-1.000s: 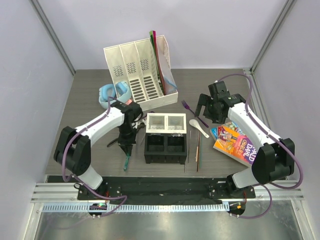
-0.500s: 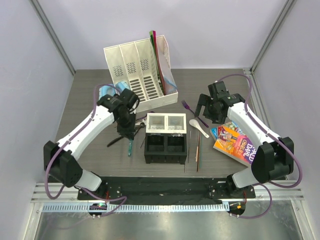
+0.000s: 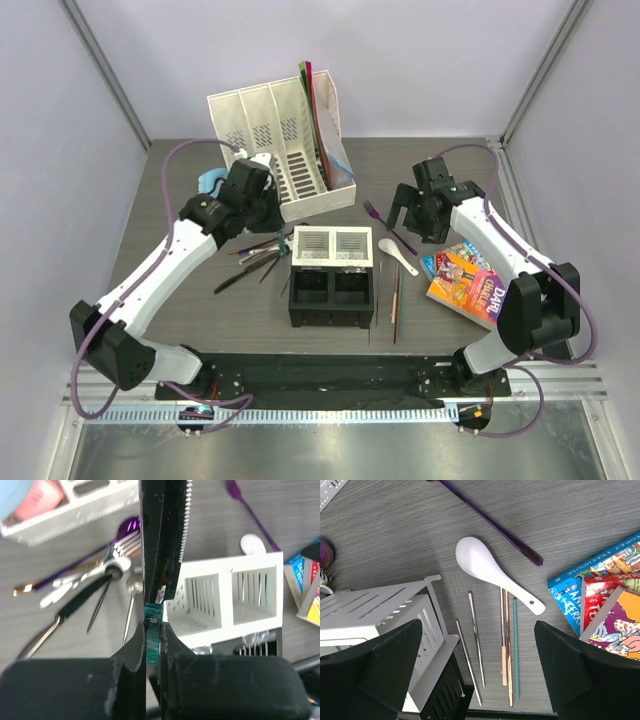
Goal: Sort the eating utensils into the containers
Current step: Pick up the knife at the center of the board, then place the knife in the storage box.
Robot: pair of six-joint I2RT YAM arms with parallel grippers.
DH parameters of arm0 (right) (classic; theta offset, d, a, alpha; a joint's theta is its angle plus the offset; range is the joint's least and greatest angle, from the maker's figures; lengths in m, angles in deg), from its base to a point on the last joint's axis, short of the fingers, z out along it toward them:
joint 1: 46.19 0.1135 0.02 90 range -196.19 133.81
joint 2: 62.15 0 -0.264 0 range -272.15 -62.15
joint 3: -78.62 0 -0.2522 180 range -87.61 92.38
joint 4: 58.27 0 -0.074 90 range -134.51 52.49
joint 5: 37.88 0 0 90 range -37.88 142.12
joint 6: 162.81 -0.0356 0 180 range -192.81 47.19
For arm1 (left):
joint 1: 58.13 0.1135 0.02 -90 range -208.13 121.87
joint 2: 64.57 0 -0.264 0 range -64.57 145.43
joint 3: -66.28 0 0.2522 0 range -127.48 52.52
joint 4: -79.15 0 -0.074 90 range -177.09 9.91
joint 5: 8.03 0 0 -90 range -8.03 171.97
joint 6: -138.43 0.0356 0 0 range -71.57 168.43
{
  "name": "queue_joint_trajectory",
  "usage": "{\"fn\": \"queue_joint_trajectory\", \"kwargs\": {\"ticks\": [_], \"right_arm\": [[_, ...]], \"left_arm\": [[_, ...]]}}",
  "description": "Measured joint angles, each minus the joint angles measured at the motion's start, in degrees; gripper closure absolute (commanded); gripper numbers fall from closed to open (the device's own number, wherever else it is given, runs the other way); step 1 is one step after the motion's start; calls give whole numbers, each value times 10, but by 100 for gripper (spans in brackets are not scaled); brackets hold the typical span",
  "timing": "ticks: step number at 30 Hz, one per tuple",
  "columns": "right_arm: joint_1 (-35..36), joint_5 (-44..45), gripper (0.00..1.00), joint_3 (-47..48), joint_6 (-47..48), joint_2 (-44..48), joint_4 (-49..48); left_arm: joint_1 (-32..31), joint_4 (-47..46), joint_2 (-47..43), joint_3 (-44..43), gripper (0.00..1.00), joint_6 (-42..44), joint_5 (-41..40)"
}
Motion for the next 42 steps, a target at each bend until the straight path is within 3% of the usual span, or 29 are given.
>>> {"fn": "queue_joint_trajectory", "kwargs": {"ticks": [14,28,42], "right_arm": [[0,-2,0,14,-3,-21,-3],[0,-2,0,14,-3,-22,-3],[-1,-2,0,14,-3,-22,-3]], "left_arm": [[-40,-163,105,-9,100,52,-42],[-70,-189,117,-8,100,56,-49],[-88,-200,132,52,100,56,-48]]}}
